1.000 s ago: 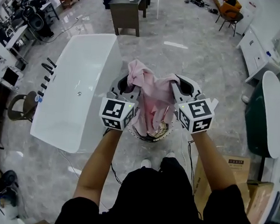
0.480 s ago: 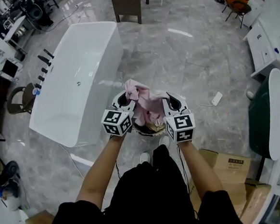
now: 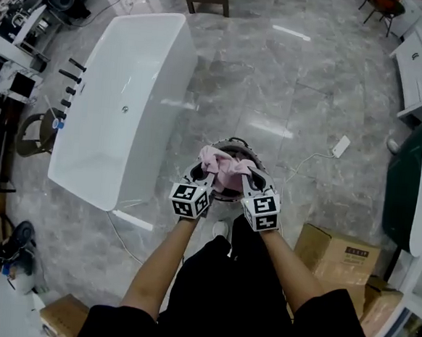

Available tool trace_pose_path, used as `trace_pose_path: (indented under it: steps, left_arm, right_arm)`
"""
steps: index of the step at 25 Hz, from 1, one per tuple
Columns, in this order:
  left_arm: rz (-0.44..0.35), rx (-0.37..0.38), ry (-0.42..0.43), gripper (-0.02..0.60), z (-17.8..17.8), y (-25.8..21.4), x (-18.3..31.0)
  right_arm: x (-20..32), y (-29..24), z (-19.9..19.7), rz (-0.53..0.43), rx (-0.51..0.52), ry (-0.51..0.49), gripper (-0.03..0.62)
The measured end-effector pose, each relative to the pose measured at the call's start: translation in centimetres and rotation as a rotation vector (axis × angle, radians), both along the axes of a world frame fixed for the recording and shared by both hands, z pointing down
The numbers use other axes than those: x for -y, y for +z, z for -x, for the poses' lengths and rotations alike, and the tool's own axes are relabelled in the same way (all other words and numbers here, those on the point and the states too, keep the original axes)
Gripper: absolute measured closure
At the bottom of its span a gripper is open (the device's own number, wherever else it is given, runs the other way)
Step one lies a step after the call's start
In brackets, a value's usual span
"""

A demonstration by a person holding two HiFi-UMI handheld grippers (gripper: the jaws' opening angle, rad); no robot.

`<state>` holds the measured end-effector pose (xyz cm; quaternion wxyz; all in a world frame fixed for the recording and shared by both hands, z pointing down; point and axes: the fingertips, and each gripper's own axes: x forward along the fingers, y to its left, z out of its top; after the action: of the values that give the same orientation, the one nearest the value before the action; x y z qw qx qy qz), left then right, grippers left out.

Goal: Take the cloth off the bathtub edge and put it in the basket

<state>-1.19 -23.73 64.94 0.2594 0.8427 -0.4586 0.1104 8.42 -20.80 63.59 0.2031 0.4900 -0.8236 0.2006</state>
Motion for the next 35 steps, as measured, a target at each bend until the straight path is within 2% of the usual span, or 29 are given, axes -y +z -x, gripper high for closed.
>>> trace_pose_path:
  steps: [10, 12, 15, 19, 23, 27, 29, 32, 35]
  left_arm:
    - [0.21, 0.129, -0.021, 0.46, -0.9, 10.2, -2.2]
    - [0.26, 0.126, 0.003, 0.438, -1.2, 11.2, -2.8]
    - [0.292, 0.139, 0.062, 0.428, -1.6, 12.8, -2.7]
    - [0.343, 0.117, 0.047, 0.428, -0.7, 15.8, -1.9]
    - [0.388, 0.114, 0.088, 0.425, -0.3, 19.4, -0.7]
    - [0.451, 0.077, 0.082, 0.399, 0.1, 22.9, -0.1]
    - [0.473, 0.088, 0.121, 0.382, 0.1, 24.5, 0.1]
    - [0.52, 0.128, 0.236, 0.354, -0.5, 27.1, -0.5]
    - [0.545, 0.157, 0.276, 0.334, -0.1, 28.7, -1.4]
  right_arm:
    - [-0.9, 10.7, -1.1, 0.198, 0.014, -0.075, 0.559]
    - [-1.4, 12.5, -0.7, 0.237, 0.015, -0.106, 0.557]
    - [-1.1, 15.0, -0.3, 0.28, 0.008, -0.131, 0.557]
    - [-0.3, 18.0, 0.6, 0.33, -0.011, -0.124, 0.557]
    - [1.8, 20.8, 0.6, 0.361, -0.032, -0.072, 0.557]
    - [2.3, 23.6, -0.4, 0.418, -0.069, -0.02, 0.557]
    - [2.3, 25.1, -0.7, 0.461, -0.065, 0.009, 0.548]
    - [2.5, 27.0, -1.5, 0.503, -0.041, 0.061, 0.466]
    - [2.1, 28.0, -1.4, 0.508, -0.063, 0.043, 0.449]
